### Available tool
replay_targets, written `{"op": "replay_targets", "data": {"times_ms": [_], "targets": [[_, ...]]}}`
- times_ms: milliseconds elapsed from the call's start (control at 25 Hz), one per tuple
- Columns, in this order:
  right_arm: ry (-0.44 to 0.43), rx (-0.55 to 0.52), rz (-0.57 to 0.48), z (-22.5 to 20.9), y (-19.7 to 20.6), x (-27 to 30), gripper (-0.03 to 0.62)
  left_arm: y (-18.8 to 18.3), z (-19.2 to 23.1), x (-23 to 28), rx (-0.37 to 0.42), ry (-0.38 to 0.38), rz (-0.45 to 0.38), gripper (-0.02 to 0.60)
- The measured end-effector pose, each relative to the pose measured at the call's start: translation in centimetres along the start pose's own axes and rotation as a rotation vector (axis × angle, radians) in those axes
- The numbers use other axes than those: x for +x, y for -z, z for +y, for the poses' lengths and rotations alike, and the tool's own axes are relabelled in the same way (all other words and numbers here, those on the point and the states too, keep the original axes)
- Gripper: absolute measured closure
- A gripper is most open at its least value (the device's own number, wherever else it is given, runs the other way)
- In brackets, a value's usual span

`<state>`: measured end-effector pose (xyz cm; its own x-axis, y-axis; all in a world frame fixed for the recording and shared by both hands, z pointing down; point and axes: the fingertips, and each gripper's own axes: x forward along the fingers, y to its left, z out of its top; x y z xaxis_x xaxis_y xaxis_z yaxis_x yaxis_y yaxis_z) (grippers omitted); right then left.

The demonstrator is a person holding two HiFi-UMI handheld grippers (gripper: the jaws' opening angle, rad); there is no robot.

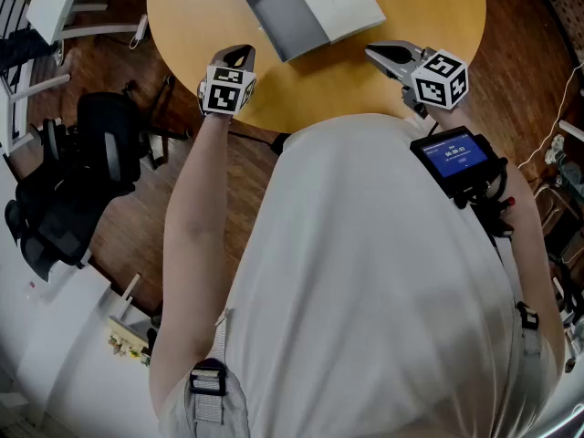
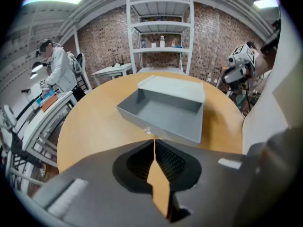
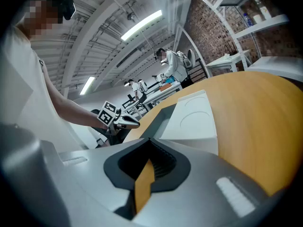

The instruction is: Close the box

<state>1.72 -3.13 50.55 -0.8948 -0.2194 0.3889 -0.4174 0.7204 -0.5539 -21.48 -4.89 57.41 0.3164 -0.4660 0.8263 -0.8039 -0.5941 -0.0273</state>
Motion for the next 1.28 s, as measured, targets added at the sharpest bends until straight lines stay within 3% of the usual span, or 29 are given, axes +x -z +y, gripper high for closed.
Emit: {"op": "replay_targets", "data": {"times_ms": [160, 480, 640, 760, 1280], "targets": [[0.021, 0.013, -0.006, -1.1, -0.1, -0.7, 0.592, -0.7, 1.2, 3.2, 0.135, 0.045, 0.09, 0.481], [0.067, 0.052, -0.014, -2.2, 0.4, -1.6, 0.592, -1.4, 1.5, 7.9, 0.401, 0.123, 0.229, 0.435], [0.096, 0.072, -0.015, -2.8, 0.8, -2.2, 0.592, -1.4, 1.8, 8.9, 0.496, 0.131, 0.265, 0.431], [0.102, 0.081, -0.018, -3.1, 1.2, -2.4, 0.592, -1.4, 1.8, 9.2, 0.538, 0.11, 0.275, 0.504], [0.103, 0.096, -0.013, -2.8, 0.7, -2.2, 0.592, -2.6, 1.4, 8.5, 0.599, 0.101, 0.248, 0.509]]}}
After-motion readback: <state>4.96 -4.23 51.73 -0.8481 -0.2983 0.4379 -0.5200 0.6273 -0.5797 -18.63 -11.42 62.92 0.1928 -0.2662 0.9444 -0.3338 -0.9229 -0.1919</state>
